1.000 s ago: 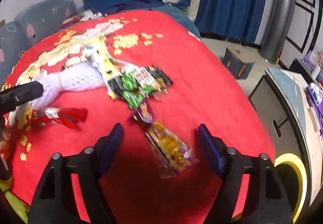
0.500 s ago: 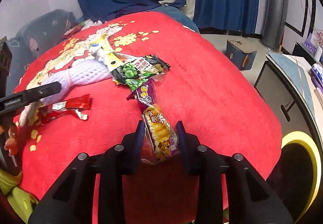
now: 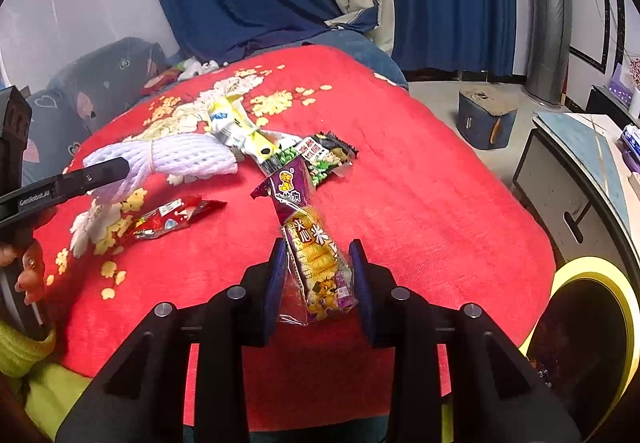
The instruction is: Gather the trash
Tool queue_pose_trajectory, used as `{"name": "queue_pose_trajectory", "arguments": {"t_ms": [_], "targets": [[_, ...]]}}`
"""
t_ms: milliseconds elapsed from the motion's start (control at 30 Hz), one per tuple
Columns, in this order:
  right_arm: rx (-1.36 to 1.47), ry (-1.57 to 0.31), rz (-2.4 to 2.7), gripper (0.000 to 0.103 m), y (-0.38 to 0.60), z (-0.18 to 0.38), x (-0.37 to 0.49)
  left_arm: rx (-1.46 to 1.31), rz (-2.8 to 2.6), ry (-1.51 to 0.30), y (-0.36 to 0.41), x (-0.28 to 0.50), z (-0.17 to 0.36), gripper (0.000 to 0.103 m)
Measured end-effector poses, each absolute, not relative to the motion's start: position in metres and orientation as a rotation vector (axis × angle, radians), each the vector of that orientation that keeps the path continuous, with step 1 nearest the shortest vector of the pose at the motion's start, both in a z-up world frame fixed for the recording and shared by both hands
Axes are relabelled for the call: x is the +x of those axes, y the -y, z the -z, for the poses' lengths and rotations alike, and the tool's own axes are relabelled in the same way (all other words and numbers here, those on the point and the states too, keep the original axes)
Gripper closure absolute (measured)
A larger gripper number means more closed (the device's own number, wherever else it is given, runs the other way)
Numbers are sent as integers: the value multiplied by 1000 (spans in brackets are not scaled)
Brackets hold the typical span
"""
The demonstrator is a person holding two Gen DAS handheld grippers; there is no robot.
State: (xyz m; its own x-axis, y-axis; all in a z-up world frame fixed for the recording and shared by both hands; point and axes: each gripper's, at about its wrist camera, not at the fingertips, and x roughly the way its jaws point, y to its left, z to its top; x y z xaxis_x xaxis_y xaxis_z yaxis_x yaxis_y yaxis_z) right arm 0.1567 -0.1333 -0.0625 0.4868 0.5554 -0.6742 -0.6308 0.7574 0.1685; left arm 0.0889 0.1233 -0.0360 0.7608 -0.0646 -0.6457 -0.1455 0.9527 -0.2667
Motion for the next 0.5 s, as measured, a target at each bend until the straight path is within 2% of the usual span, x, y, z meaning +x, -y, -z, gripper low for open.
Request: {"name": "queue_pose_trajectory", "arguments": {"t_ms": [500], "targets": [[-68, -715, -737, 72, 150, 30, 145, -241, 11, -579, -94, 62, -14, 81]]}}
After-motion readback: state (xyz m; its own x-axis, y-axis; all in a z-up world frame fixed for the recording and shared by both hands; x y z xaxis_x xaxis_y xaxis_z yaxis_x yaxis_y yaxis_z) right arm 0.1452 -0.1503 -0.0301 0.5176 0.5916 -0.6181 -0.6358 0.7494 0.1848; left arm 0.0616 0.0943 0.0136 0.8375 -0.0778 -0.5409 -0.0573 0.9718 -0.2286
